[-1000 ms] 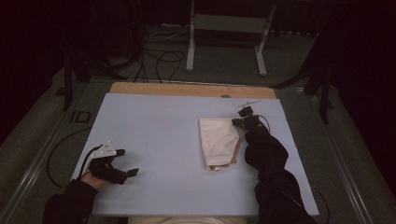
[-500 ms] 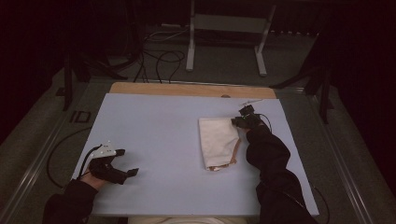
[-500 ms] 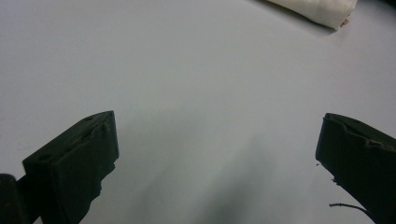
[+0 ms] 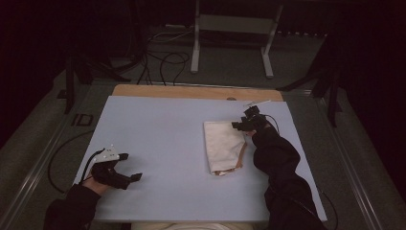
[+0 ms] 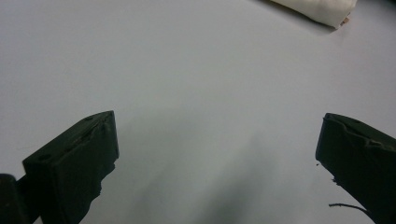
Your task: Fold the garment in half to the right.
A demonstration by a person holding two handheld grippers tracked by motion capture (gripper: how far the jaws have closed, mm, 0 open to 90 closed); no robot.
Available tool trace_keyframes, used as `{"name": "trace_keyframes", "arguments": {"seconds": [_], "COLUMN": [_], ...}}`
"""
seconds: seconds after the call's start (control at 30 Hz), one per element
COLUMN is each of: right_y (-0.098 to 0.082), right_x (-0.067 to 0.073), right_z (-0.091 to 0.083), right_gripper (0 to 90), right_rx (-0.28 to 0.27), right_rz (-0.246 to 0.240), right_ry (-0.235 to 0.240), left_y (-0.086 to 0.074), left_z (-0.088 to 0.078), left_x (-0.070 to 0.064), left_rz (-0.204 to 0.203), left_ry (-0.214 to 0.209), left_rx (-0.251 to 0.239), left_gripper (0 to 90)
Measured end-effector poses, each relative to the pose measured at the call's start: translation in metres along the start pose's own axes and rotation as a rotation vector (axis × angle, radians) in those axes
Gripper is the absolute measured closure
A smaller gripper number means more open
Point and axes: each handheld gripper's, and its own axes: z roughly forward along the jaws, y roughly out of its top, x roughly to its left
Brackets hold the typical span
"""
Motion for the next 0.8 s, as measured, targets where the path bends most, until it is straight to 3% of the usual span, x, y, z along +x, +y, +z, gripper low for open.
{"name": "trace_keyframes", "arguments": {"seconds": [0.13,0.27,0.43,0.8], "right_y": [0.003,0.005,0.009,0.019], "right_x": [0.006,0.011,0.018,0.029], "right_z": [-0.001,0.000,0.000,-0.007], "right_gripper": [26.1,12.5,9.6,9.6], "right_rx": [-0.005,-0.010,-0.003,-0.023], "right_rz": [-0.004,-0.011,-0.025,-0.074], "right_ry": [0.034,0.106,0.135,0.135], "left_y": [0.000,0.000,0.000,0.001], "left_z": [-0.001,0.000,-0.001,-0.002], "left_x": [0.000,0.000,0.001,0.000], "left_rz": [-0.001,-0.001,-0.001,0.004], "left_ry": [-0.004,-0.005,-0.004,-0.002], "left_rx": [-0.004,-0.004,-0.006,-0.007], "left_gripper": [0.0,0.0,0.0,0.0]}}
